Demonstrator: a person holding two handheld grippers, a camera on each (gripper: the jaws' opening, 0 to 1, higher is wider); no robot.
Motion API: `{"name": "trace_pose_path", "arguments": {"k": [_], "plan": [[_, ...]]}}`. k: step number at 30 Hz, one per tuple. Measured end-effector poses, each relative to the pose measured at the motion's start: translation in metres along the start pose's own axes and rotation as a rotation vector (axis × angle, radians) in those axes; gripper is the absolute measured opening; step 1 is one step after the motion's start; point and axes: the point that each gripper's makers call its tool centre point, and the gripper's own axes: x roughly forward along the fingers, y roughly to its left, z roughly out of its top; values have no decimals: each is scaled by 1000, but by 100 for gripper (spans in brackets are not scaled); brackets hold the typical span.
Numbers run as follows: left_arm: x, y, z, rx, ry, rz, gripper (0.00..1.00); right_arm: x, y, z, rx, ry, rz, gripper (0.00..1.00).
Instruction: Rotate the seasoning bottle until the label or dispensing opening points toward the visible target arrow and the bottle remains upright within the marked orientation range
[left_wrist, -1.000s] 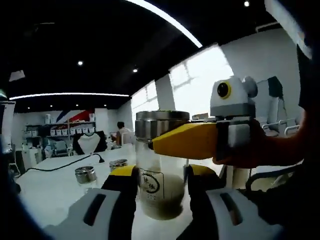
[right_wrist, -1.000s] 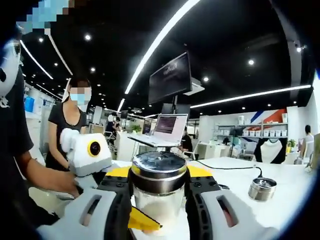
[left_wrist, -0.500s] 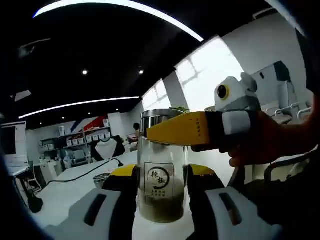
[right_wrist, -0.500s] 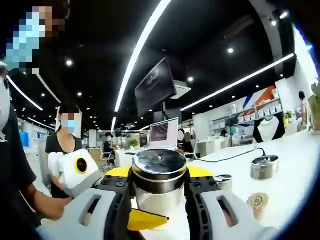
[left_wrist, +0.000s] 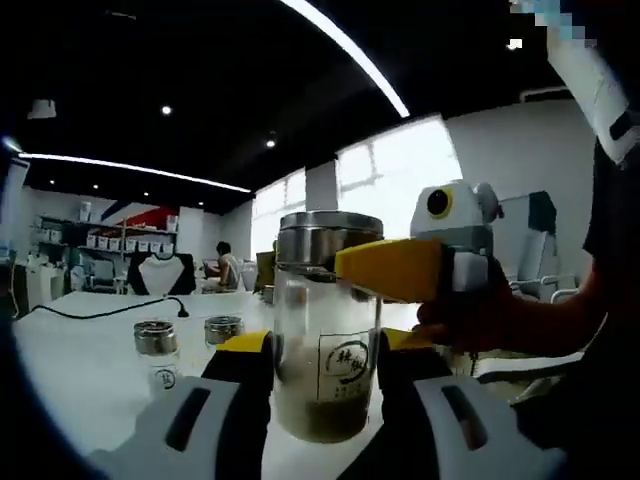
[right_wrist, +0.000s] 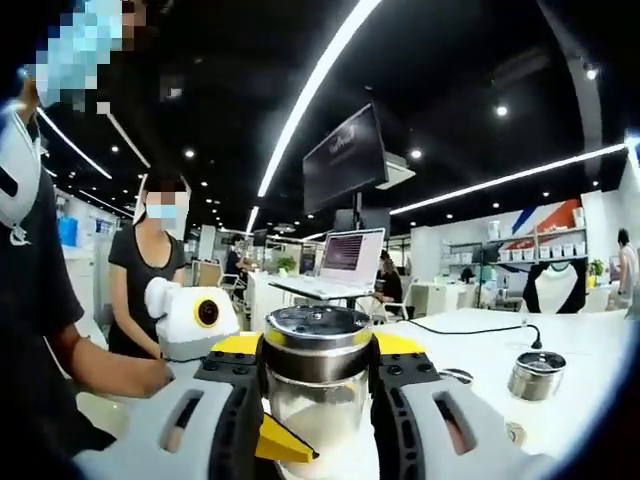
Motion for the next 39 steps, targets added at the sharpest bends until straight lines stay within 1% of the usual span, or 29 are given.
{"name": "trace_pose_path", "arguments": {"k": [2, 3, 4, 5, 6, 7, 9, 10, 11, 12, 13, 15, 16, 17, 19, 21, 22, 24, 26, 27, 28, 31, 32, 33, 34, 36, 37, 38, 39], "plan": [[0, 0, -1, 30, 9, 19, 43, 2, -1, -2, 0, 2, -4, 39], [-1, 4, -4, 65, 38, 52, 42, 3, -2, -5, 10, 13, -9, 39], [-1, 5, -4, 85, 37, 71, 42, 3, -8, -7, 52, -1, -46, 39], [-1, 8, -3, 111, 39, 107, 42, 3, -11, -7, 75, -13, -67, 39], [0, 8, -3, 117, 40, 117, 42, 2, -14, -7, 79, -21, -84, 39], [1, 13, -2, 139, 39, 174, 42, 2, -16, -6, 82, -29, -101, 39], [1, 17, -4, 191, 53, 229, 41, 4, -18, -9, 90, -30, -139, 39], [1, 19, -7, 230, 78, 259, 41, 6, -20, -13, 83, -18, -166, 40], [0, 21, -11, 264, 102, 284, 41, 7, -20, -17, 66, 3, -183, 40], [-1, 25, -14, 314, 128, 322, 41, 8, -20, -20, 54, 19, -192, 40], [-1, 26, -15, 337, 136, 336, 42, 10, -20, -23, 40, 33, -201, 40], [0, 26, -16, 304, 128, 317, 42, 10, -21, -23, 52, 31, -209, 40], [2, 24, -16, 262, 115, 283, 42, 9, -22, -23, 55, 32, -216, 40], [2, 25, -16, 266, 114, 272, 42, 9, -24, -22, 50, 42, -210, 40], [2, 25, -14, 270, 113, 251, 42, 9, -22, -22, 41, 56, -158, 39], [3, 20, -13, 248, 100, 205, 42, 8, -20, -19, 43, 61, -113, 39], [4, 15, -10, 206, 73, 154, 42, 7, -19, -17, 45, 57, -93, 39], [3, 12, -6, 146, 43, 109, 42, 5, -17, -12, 52, 37, -57, 39], [1, 9, -3, 66, 2, 63, 42, 4, -14, -6, 104, 8, -8, 39], [1, 8, -2, 23, -11, 49, 42, 4, -14, -4, 127, -10, 1, 39], [1, 8, -2, 8, -14, 52, 42, 4, -15, -4, 135, -15, -1, 39], [1, 8, -5, 42, 12, 95, 42, 5, -14, -9, 148, -6, -7, 40], [1, 8, -5, 47, 7, 100, 41, 4, -14, -9, 153, -15, -12, 40], [1, 9, -2, 54, -10, 116, 41, 4, -16, -7, 166, -36, -28, 40], [1, 10, -1, 59, -20, 141, 41, 4, -18, -6, 177, -41, -48, 40], [0, 18, -2, 108, -10, 211, 41, 5, -21, -7, 164, -25, -84, 39], [0, 21, -3, 124, -2, 233, 41, 5, -22, -8, 160, -21, -92, 39], [-1, 22, -5, 130, 7, 243, 41, 6, -23, -11, 139, -2, -111, 39], [-1, 22, -6, 118, 6, 236, 41, 8, -22, -13, 121, 8, -118, 39]]}}
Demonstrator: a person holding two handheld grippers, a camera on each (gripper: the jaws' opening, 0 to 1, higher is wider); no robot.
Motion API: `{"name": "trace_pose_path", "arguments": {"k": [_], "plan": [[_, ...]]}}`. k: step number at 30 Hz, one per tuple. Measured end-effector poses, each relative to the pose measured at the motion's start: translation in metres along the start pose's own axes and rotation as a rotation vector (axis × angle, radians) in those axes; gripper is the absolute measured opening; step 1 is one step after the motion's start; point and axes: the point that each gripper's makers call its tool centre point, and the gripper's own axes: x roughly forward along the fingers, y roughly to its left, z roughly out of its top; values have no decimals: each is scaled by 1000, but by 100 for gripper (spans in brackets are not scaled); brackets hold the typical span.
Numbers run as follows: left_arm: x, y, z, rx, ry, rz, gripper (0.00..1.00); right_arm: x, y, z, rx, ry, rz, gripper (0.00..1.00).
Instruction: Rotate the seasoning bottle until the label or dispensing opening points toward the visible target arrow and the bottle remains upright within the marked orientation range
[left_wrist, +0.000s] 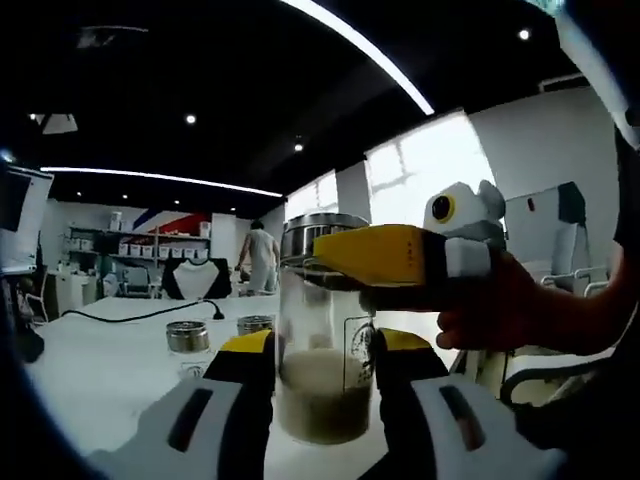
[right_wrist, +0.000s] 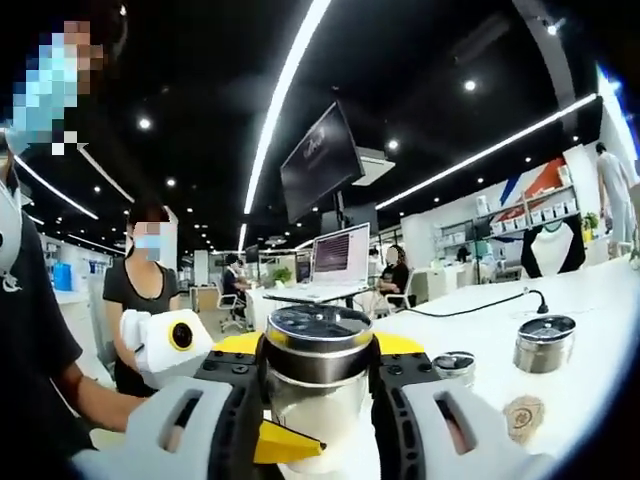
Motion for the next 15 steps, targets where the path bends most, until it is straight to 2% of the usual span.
{"name": "trace_pose_path", "arguments": {"k": [4, 6, 10, 15], "plan": [[-1, 3, -1, -28, -1, 19, 41, 5, -2, -1, 5, 8, -21, 39], [-1, 6, -1, -3, 1, 49, 41, 7, -5, -3, 32, 15, -38, 39], [-2, 9, -2, 17, 10, 79, 41, 9, -6, -8, 32, 40, -53, 39], [0, 10, -6, -9, 11, 61, 41, 7, -10, -10, 44, 72, -78, 38]]}}
